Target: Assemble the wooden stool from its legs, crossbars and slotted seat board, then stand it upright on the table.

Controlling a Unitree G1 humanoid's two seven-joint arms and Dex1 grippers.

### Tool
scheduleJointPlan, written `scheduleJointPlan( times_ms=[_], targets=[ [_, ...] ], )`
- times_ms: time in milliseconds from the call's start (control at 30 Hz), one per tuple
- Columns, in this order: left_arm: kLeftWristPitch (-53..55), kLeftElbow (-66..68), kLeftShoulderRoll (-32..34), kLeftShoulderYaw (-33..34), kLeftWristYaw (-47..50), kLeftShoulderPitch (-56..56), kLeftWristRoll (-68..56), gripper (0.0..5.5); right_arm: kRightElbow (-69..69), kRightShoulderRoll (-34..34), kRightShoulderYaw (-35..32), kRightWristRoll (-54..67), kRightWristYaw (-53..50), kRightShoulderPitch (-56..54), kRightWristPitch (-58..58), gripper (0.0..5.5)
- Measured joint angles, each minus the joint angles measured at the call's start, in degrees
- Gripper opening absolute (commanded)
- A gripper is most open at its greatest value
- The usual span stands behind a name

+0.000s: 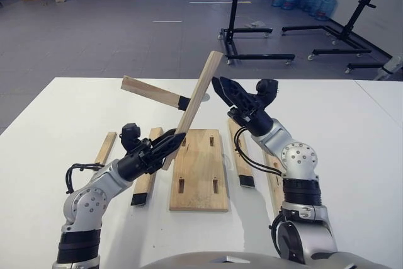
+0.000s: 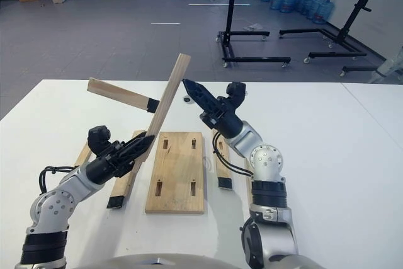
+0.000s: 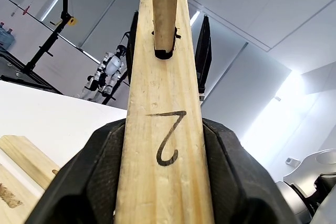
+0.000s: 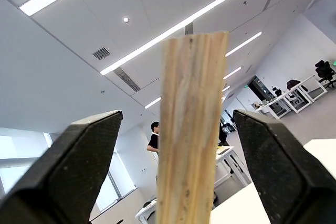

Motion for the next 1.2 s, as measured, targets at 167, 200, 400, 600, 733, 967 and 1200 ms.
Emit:
scheduleJointPlan(
  times_ms=[167,200,400,600,733,967,1200],
  targets=[
    [-0.1,0.0,0.7,-2.1,-0.2,0.5,0.7,2.04,-0.4,0.1,1.3,-0.2,0.0,-0.2,1.0,3.88],
    [-0.1,-0.1,0.8,-2.6,-0.3,0.7,0.7,2.04,-0.4,0.0,1.9,-1.0,0.2,-0.3,1.0,3.88],
    [-0.3,-0.2,0.9,-3.6,-0.5,1.0,0.8,2.04,-0.5,0.0,2.3,-2.0,3.5,-0.8,0.1,2.94],
    [-1.2,-1.7,0.8,-3.9,-1.5,1.6,0.8,2.03,-0.9,-0.4,1.1,-0.9,6.1,-0.7,0.5,2.15],
    [-2.8,-1.7,0.2,-4.7,-1.7,1.7,2.0,2.03,-1.3,-0.9,1.0,-1.0,6.7,-0.7,0.4,2.14],
    [-4.4,0.1,-0.8,-5.5,0.3,1.7,4.5,3.02,-2.7,-2.4,0.3,-2.6,8.0,-0.7,-1.9,2.11],
    [-6.9,0.6,1.0,-4.9,2.1,3.7,9.2,3.98,-3.6,-4.2,-4.5,-4.1,8.9,-4.7,-10.0,2.1]
  ],
)
